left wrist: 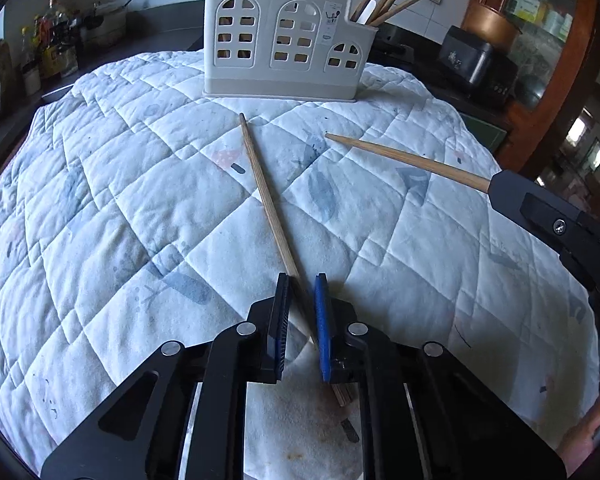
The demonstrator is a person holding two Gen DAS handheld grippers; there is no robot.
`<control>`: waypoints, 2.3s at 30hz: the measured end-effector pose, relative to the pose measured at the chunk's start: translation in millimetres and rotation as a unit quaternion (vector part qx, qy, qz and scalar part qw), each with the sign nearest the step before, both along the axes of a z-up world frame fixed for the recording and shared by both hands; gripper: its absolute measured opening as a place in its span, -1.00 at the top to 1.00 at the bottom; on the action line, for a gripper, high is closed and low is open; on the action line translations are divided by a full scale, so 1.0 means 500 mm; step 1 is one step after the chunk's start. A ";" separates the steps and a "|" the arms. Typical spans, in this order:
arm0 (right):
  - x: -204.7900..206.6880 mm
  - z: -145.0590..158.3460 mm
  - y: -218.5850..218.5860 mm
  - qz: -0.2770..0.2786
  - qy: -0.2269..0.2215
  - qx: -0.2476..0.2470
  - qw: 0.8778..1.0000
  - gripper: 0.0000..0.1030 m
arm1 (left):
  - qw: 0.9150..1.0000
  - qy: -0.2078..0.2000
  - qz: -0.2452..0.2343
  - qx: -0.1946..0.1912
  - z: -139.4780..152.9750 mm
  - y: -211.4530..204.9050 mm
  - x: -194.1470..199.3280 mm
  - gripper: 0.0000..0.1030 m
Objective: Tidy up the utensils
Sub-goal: 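Close the left gripper on a loose chopstick while the right gripper grasps the other, then lift both chopsticks and carry them over the white caddy with both grippers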
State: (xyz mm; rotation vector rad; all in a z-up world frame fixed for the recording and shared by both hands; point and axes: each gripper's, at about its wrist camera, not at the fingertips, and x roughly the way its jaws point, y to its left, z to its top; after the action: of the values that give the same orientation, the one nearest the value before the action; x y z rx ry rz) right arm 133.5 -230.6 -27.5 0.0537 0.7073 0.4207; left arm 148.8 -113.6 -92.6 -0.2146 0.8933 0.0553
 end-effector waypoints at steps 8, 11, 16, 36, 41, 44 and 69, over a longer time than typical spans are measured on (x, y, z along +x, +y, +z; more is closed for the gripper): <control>-0.008 0.015 -0.014 -0.003 -0.010 -0.003 1.000 0.87 | 0.999 -0.004 -0.027 -0.025 0.012 0.041 -0.009 0.89; -0.010 0.027 -0.018 -0.002 -0.017 -0.003 1.000 0.87 | 0.998 -0.028 -0.054 -0.032 0.033 0.058 -0.024 0.89; -0.012 0.056 -0.013 0.010 -0.030 -0.009 0.999 0.87 | 0.993 -0.077 -0.085 -0.022 0.082 0.081 -0.050 0.89; 0.070 0.215 0.037 0.084 -0.029 -0.038 0.995 0.87 | 0.984 -0.120 -0.128 -0.023 0.221 0.168 -0.007 0.89; 0.113 0.274 0.040 0.086 -0.032 -0.039 0.995 0.87 | 0.983 -0.119 -0.134 -0.024 0.250 0.181 0.025 0.89; 0.138 0.322 0.043 0.085 -0.042 -0.045 0.995 0.87 | 0.982 -0.126 -0.137 -0.022 0.279 0.189 0.043 0.89; 0.346 0.406 0.099 0.037 -0.063 -0.106 0.992 0.87 | 0.952 -0.289 -0.066 0.070 0.570 0.196 0.244 0.90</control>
State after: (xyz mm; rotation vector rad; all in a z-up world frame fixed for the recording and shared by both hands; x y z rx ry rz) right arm 306.7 -180.9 175.2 -0.1992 0.6265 0.4146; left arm 270.6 -15.8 192.4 -0.0306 0.3138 -0.0669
